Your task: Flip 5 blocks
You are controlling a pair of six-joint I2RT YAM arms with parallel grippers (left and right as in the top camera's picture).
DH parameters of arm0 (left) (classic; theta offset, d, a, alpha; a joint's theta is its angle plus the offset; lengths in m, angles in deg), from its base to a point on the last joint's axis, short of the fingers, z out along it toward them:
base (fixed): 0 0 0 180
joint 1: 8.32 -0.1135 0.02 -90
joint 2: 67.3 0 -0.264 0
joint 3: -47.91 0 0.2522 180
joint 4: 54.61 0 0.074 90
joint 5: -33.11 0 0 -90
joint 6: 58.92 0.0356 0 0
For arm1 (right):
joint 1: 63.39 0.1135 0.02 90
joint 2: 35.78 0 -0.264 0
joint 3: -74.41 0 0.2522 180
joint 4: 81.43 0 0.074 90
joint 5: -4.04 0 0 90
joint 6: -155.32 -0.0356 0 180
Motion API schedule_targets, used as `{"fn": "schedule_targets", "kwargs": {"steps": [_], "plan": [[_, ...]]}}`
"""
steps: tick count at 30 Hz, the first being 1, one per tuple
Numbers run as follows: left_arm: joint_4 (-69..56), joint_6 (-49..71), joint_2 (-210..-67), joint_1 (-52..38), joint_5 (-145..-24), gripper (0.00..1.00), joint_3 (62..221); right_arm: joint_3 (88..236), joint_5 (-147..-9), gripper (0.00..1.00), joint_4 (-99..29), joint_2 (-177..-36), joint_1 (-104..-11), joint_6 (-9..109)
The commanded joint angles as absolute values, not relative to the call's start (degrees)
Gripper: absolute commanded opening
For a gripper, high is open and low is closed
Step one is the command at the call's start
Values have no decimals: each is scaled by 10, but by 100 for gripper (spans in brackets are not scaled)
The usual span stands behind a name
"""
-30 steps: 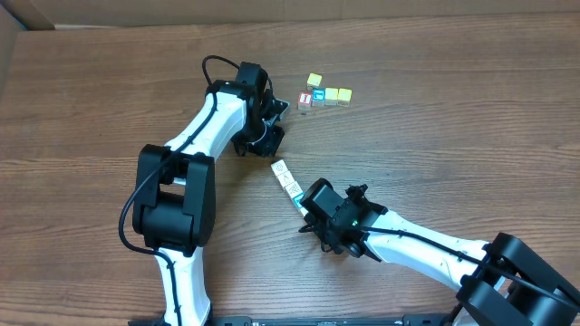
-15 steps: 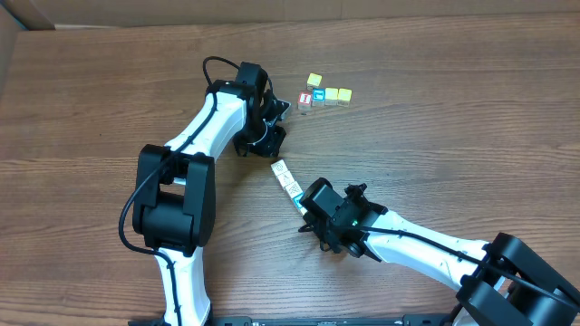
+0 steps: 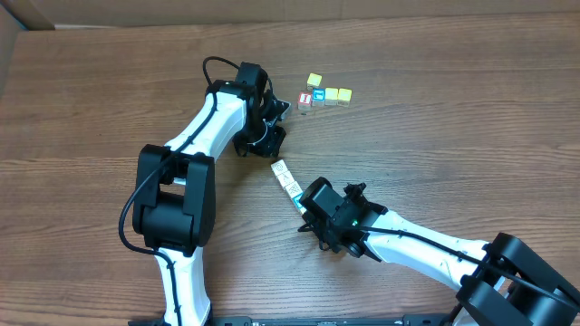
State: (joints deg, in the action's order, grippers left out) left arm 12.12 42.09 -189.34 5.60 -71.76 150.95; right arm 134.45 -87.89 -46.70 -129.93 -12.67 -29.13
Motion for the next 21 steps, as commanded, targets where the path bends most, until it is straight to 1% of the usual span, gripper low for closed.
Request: {"fn": "schedule_targets", "kwargs": {"steps": [1,21], "plan": [[125,436,-1898,60,-731,4,1508,1343,-887,4,-471,-1301,-123,-293],[146,459,-1898,60,-754,4,1508,1343,-884,4,-471,-1301,-123,-295]]}}
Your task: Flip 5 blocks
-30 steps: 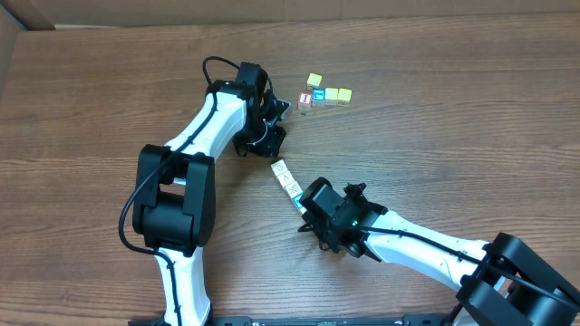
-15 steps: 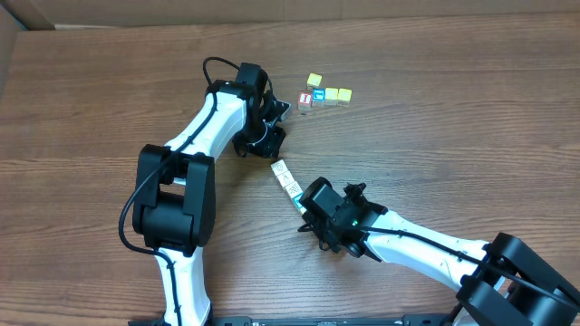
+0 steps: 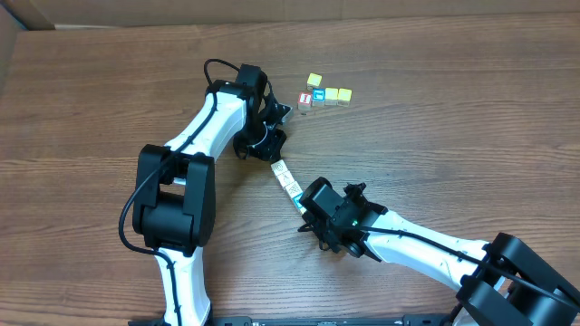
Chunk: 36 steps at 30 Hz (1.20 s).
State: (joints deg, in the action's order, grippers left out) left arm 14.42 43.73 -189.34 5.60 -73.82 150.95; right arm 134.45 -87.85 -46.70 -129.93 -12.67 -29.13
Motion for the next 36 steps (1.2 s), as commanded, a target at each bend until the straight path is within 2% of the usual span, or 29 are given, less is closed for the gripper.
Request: {"fn": "schedule_targets", "kwargs": {"steps": [1,16,32,36], "plan": [[147,464,-1898,60,-759,4,1508,1343,-884,4,-473,-1301,-123,-295],[151,489,-1898,60,-764,4,1508,1343,-875,4,-484,-1301,-123,-300],[131,482,-1898,60,-765,4,1508,1343,-826,4,-496,-1301,-123,-439],[130,482,-1898,60,-765,4,1508,1343,-826,6,-497,-1301,-123,-478]]}}
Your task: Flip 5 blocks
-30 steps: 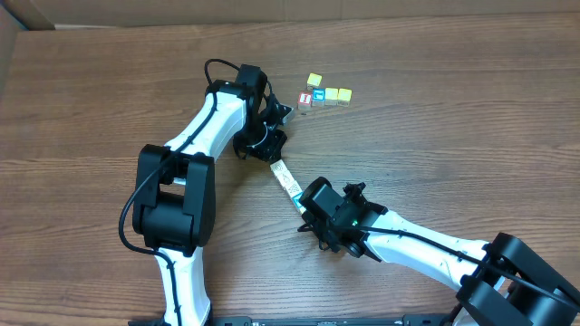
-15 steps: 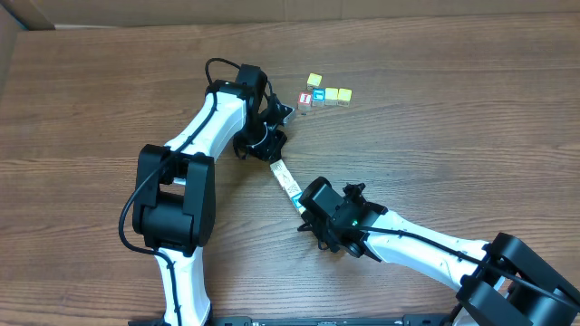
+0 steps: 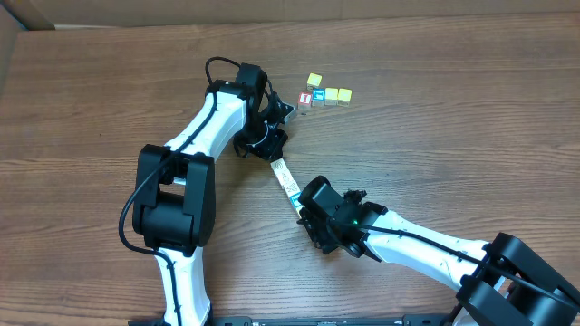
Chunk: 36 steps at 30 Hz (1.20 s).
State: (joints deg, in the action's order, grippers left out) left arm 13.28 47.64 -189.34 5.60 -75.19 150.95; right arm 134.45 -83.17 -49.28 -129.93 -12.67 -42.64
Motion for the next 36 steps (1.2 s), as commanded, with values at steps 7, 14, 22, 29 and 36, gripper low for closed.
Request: {"fn": "schedule_targets", "kwargs": {"steps": [7,14,22,29,36], "plan": [[128,482,-1898,60,-765,4,1508,1343,-827,8,-512,-1301,-116,-490],[126,482,-1898,60,-765,4,1508,1343,-826,8,-511,-1301,-116,-489],[124,482,-1898,60,-765,4,1508,1343,-818,8,-517,-1301,-111,-489],[124,482,-1898,60,-764,4,1508,1343,-818,7,-518,-1301,-109,-489],[128,470,-1893,57,-764,4,1522,1347,-779,4,-519,-1289,-110,-431]]}}
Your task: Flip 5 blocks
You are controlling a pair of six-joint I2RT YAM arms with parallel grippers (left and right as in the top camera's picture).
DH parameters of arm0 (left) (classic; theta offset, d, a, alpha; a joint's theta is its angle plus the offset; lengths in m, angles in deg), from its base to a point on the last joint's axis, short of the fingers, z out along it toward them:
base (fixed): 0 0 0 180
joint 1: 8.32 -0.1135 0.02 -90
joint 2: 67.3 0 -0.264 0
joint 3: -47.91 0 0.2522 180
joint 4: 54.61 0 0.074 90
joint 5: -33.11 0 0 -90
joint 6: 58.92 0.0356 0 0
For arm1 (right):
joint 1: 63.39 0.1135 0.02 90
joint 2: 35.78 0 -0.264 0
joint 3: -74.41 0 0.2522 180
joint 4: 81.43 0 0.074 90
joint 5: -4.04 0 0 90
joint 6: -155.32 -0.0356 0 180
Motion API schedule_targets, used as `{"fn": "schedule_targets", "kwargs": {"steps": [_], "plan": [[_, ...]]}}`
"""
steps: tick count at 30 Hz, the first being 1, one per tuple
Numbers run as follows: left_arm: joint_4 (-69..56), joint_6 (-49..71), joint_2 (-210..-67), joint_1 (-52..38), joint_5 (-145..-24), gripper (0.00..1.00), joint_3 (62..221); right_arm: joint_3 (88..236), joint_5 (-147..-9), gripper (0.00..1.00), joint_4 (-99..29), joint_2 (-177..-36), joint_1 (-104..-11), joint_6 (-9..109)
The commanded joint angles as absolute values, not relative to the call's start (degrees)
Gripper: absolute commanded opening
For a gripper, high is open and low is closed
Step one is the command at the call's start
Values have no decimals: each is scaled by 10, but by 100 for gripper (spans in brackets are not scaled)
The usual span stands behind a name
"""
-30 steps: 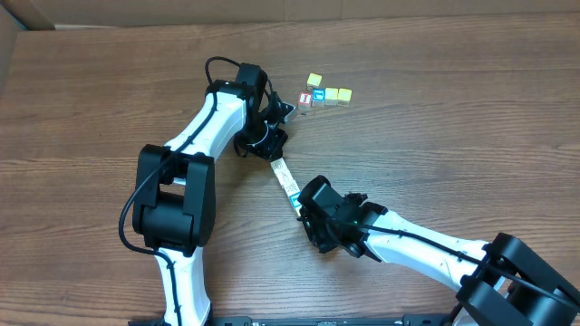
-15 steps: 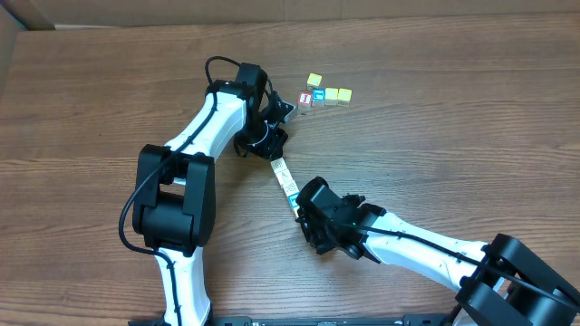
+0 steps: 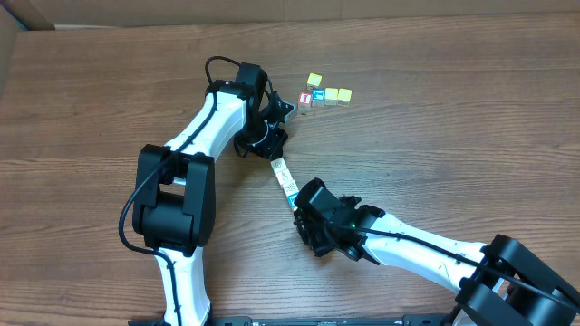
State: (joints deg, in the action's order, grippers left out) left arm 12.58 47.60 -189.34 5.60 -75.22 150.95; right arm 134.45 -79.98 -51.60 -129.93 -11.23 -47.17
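A short row of white blocks (image 3: 285,177) lies slanted on the table between the two grippers. My left gripper (image 3: 282,128) stands open at the row's upper end, and its lower finger (image 3: 275,148) reaches that end. My right gripper (image 3: 302,210) sits over the row's lower end and hides it. Its fingers are under the black body, so their state does not show. Whether either gripper presses on the row cannot be told.
A cluster of small blocks lies behind the left gripper: a yellow block (image 3: 314,80), a red-and-white block (image 3: 305,98), a blue block (image 3: 318,94) and two more yellow blocks (image 3: 338,94). The right arm (image 3: 426,254) stretches in from the lower right.
My right gripper has shifted a little left and toward the near edge, and covers slightly more of the row's lower end. The left gripper and the cluster have not moved.
First the white row lay wide between the grippers, with the right gripper at its lower end. The left gripper's lower finger then stood closer to the upper end. Later the row looked narrower and the right gripper stood further left, further still now.
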Motion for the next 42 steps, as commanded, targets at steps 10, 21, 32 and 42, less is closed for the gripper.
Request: {"fn": "schedule_targets", "kwargs": {"steps": [10,21,32,42], "plan": [[135,386,-1890,44,-754,8,1634,1477,-813,4,-393,-1243,-130,-101],[275,114,-1890,-40,-602,4,1794,1890,-806,21,67,-1339,-293,345],[410,106,-1868,-184,-655,4,1875,1936,-849,50,41,-1510,-218,487],[388,266,-1869,-153,-730,4,1853,1952,-845,4,19,-1476,-220,347]]}}
